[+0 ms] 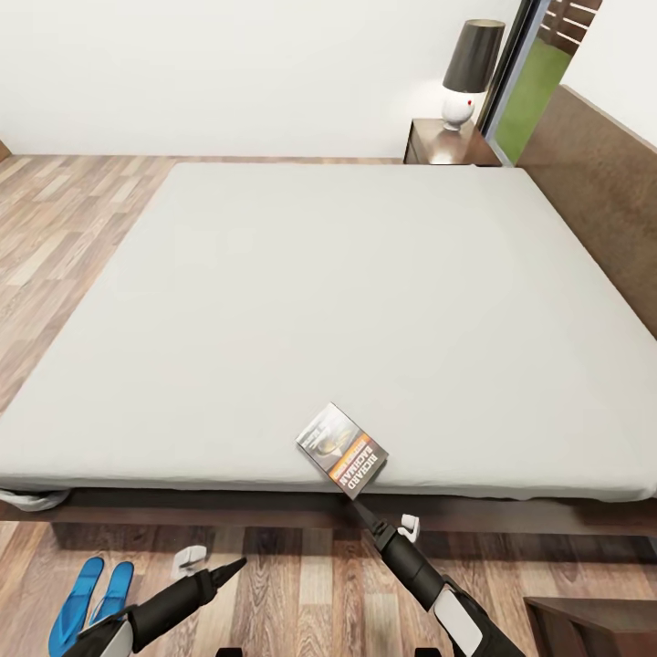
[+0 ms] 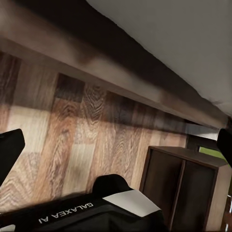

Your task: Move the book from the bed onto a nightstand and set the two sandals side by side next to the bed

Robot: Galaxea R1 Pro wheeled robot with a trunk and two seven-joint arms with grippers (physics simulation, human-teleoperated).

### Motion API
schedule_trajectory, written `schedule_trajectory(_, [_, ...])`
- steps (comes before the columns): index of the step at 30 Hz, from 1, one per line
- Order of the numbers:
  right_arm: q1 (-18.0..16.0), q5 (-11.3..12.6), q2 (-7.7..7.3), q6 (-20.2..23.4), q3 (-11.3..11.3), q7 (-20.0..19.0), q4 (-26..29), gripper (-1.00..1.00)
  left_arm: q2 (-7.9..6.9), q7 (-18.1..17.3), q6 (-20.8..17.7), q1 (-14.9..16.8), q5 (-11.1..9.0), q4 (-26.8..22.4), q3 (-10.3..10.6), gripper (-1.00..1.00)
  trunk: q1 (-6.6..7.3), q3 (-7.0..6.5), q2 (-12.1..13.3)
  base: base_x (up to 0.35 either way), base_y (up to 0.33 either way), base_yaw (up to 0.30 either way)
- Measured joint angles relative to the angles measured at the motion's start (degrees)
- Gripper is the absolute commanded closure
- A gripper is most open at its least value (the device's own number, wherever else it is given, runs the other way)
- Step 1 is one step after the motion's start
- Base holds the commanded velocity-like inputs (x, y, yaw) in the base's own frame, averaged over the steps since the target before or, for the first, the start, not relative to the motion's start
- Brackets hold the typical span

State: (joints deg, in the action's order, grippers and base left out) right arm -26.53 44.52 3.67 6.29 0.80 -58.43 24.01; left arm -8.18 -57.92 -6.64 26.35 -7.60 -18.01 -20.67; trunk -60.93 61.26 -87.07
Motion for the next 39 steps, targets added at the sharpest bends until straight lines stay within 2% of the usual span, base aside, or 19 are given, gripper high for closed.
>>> schedule_trajectory(12, [0.0,0.0,0.0,0.0,0.0,0.0,0.0,-1.0,-0.08,0.1,0.0,0.0,0.6,0.1,-0.1,-1.0,0.01,0.0,0.0,0.11,0.0,0.0])
schedule_trajectory(39, [0.0,0.2,0.0,0.0,0.0,0.0,0.0,-1.0,-0.05,0.1,0.0,0.0,0.6,0.2,-0.1,-1.0,0.0,0.0,0.0,0.002,0.0,0.0])
